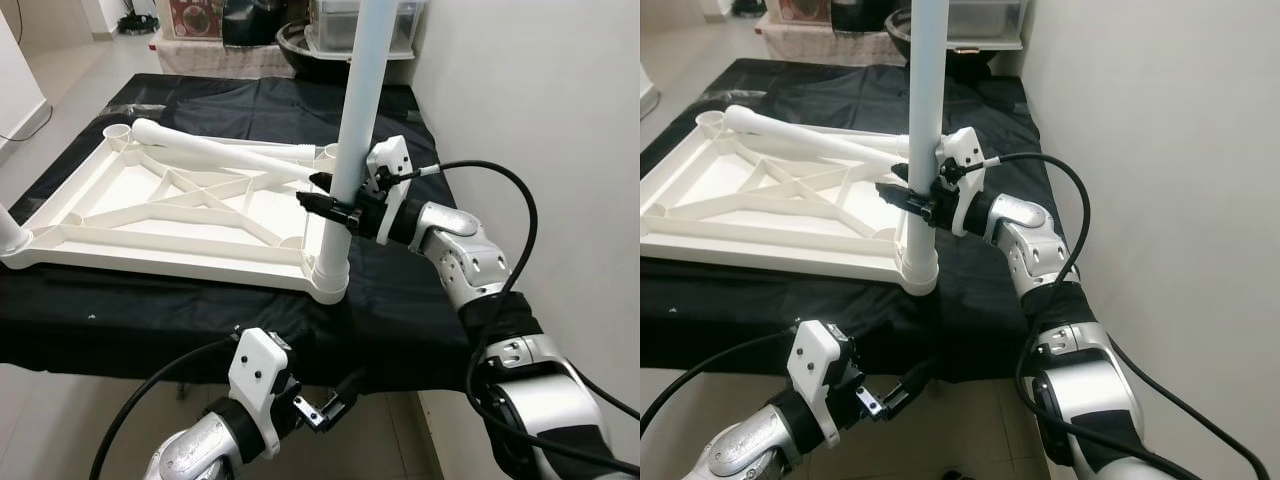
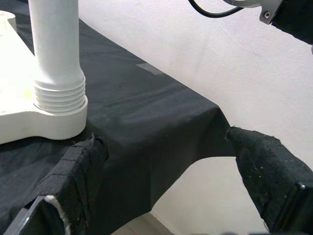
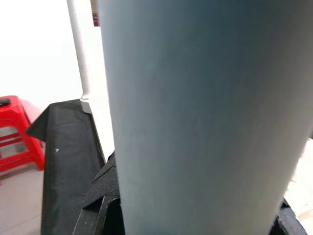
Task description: Building children table
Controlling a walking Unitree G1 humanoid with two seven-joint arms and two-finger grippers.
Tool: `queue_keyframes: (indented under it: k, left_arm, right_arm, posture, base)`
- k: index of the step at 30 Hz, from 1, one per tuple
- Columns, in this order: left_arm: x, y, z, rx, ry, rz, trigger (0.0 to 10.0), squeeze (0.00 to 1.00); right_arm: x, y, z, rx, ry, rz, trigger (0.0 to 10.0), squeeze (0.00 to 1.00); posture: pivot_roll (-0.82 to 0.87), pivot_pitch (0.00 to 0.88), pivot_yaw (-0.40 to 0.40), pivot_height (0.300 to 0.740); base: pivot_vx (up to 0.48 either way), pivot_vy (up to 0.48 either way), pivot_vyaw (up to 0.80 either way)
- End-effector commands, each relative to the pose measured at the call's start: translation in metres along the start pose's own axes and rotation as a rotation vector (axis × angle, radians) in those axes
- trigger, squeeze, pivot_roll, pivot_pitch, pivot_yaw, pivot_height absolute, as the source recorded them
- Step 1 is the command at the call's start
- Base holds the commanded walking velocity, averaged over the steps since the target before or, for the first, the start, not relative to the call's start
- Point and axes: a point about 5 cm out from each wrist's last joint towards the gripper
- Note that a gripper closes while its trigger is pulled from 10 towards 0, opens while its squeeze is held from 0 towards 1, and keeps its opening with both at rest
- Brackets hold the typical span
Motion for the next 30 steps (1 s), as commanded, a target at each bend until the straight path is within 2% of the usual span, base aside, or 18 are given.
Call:
queue_keyframes:
  k: [1,6,9,10,12,15,19,21,24,25,28,30]
  left_arm:
    - [0.000,-0.002,0.003,-0.004,0.009,0.010,10.0,0.00]
    - [0.000,-0.001,0.005,-0.009,0.016,0.006,10.0,0.00]
    - [-0.001,0.000,0.006,-0.011,0.021,-0.001,10.0,0.00]
    - [-0.001,0.000,0.006,-0.011,0.021,-0.001,10.0,0.00]
    - [-0.002,0.000,0.006,-0.011,0.022,-0.002,10.0,0.00]
    - [-0.001,0.000,0.006,-0.012,0.022,-0.002,10.0,0.00]
    - [-0.001,0.000,0.007,-0.013,0.022,-0.002,10.0,0.00]
    - [-0.001,0.000,0.007,-0.013,0.023,-0.002,10.0,0.00]
    - [-0.002,0.000,0.007,-0.013,0.023,-0.001,10.0,0.00]
    - [-0.002,0.000,0.007,-0.013,0.023,-0.001,10.0,0.00]
    - [-0.002,0.000,0.007,-0.013,0.023,-0.002,10.0,0.00]
    - [-0.002,0.000,0.007,-0.013,0.023,-0.002,10.0,0.00]
  right_arm:
    - [0.005,-0.035,0.012,-0.088,-0.015,0.131,10.0,0.00]
    - [0.004,-0.035,0.010,-0.076,-0.111,0.150,10.0,0.00]
    - [0.005,-0.040,-0.003,-0.072,-0.350,0.207,10.0,0.00]
    - [0.005,-0.040,-0.003,-0.072,-0.350,0.207,10.0,0.00]
    - [0.008,-0.045,-0.009,-0.083,-0.458,0.246,10.0,0.00]
    - [0.009,-0.046,-0.010,-0.076,-0.494,0.260,10.0,0.00]
    - [0.014,-0.053,-0.014,-0.075,-0.641,0.311,10.0,0.00]
    - [0.015,-0.055,-0.013,-0.075,-0.659,0.323,10.0,0.00]
    - [0.018,-0.060,-0.015,-0.095,-0.805,0.363,10.0,0.00]
    - [0.018,-0.060,-0.015,-0.095,-0.805,0.363,10.0,0.00]
    - [0.021,-0.063,-0.016,-0.108,-0.962,0.393,10.0,0.00]
    - [0.021,-0.063,-0.016,-0.106,-0.974,0.395,10.0,0.00]
  posture:
    - [0.10,0.189,-0.066,0.740]
    - [0.09,0.189,-0.068,0.740]
    - [0.09,0.189,-0.067,0.740]
    - [0.09,0.189,-0.067,0.740]
    - [0.09,0.190,-0.067,0.740]
    - [0.09,0.190,-0.067,0.740]
    - [0.09,0.190,-0.068,0.740]
    - [0.09,0.190,-0.068,0.740]
    - [0.09,0.191,-0.067,0.740]
    - [0.09,0.191,-0.067,0.740]
    - [0.09,0.190,-0.068,0.740]
    - [0.09,0.190,-0.068,0.740]
  base:
    - [0.000,0.000,0.00]
    - [0.000,0.000,0.00]
    - [0.000,0.000,0.00]
    - [0.000,0.000,0.00]
    - [0.000,0.000,0.00]
    - [0.000,0.000,0.00]
    - [0.000,0.000,0.00]
    - [0.000,0.000,0.00]
    - [0.000,0.000,0.00]
    - [0.000,0.000,0.00]
    - [0.000,0.000,0.00]
    - [0.000,0.000,0.00]
Point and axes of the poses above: a point about 5 cm out from each wrist's last joint towards the gripper, its own x axis pointing back from the gripper into the wrist, its own y axis along the axis of the wrist's last joint, z = x × y, and after that the axes turned 10 degrees about x, right-handed
